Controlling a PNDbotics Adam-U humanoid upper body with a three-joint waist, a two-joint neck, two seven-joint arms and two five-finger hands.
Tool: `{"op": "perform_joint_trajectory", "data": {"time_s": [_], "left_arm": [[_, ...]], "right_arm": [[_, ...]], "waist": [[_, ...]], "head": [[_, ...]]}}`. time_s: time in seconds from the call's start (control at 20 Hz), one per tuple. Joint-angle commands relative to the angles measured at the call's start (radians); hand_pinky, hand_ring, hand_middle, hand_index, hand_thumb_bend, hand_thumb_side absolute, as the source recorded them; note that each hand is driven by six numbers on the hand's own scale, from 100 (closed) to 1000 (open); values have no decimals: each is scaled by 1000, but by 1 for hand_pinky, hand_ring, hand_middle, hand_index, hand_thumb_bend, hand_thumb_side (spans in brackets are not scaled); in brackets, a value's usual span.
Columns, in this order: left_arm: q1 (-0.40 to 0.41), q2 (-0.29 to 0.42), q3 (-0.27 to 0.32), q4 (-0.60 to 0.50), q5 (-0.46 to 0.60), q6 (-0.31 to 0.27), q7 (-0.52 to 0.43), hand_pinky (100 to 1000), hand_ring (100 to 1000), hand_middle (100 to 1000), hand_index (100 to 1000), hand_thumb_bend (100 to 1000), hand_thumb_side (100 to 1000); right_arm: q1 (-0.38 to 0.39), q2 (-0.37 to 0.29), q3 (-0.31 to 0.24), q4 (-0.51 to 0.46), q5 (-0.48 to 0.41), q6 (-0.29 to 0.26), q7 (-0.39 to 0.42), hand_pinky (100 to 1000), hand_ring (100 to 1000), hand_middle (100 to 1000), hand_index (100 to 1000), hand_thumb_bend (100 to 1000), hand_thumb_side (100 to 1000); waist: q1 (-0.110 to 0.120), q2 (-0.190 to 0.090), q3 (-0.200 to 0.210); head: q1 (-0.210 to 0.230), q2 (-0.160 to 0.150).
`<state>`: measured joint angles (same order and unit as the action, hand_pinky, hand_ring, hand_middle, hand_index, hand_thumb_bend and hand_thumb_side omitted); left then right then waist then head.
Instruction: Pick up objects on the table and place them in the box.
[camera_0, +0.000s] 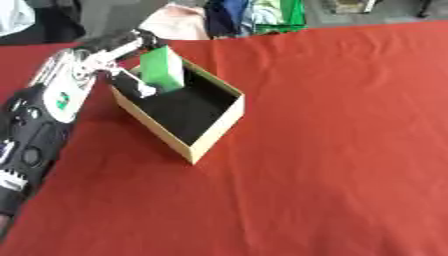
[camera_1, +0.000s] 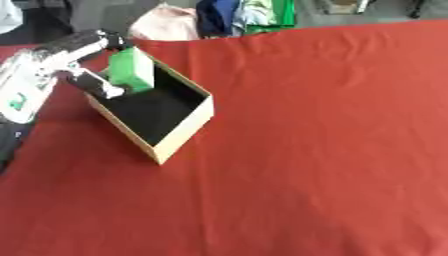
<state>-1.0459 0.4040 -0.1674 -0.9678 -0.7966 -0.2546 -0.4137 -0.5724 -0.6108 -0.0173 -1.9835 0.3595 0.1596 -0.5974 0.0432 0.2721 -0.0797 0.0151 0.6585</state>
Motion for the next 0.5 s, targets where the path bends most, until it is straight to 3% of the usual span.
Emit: {"op": "perform_joint_trajectory", "data": {"time_s": [0.05, 0.15, 0.2, 0.45, 0.5], "left_arm": [[-13, 19, 14, -11, -46, -16, 42, 926, 928, 910, 1000, 800, 389], [-12, 18, 20, -8, -65, -20, 74, 923, 924, 903, 1000, 788, 380], [-12, 19, 24, -9, -70, -20, 90, 913, 910, 883, 997, 739, 333], [-7, 24, 37, -44, -24, -10, 140, 902, 887, 861, 969, 621, 284], [-6, 28, 41, -62, -4, -5, 147, 890, 862, 835, 937, 536, 239]], "right_arm": [[-16, -15, -6, -16, -5, 1, 1, 799, 760, 765, 766, 100, 115], [-16, -15, -6, -16, -4, 2, 1, 799, 760, 765, 766, 100, 115], [-15, -15, -7, -16, -4, 2, 1, 799, 760, 765, 766, 100, 115], [-11, -15, -7, -16, -4, 4, 1, 799, 760, 766, 767, 100, 114], [-10, -16, -8, -16, -3, 4, 1, 799, 760, 766, 767, 100, 114]], "waist": [[10, -5, 0], [9, -5, 0], [9, -6, 1], [10, -8, 5], [10, -9, 7]], "head": [[-1, 2], [-1, 3], [-1, 3], [-3, 5], [-3, 5]]}}
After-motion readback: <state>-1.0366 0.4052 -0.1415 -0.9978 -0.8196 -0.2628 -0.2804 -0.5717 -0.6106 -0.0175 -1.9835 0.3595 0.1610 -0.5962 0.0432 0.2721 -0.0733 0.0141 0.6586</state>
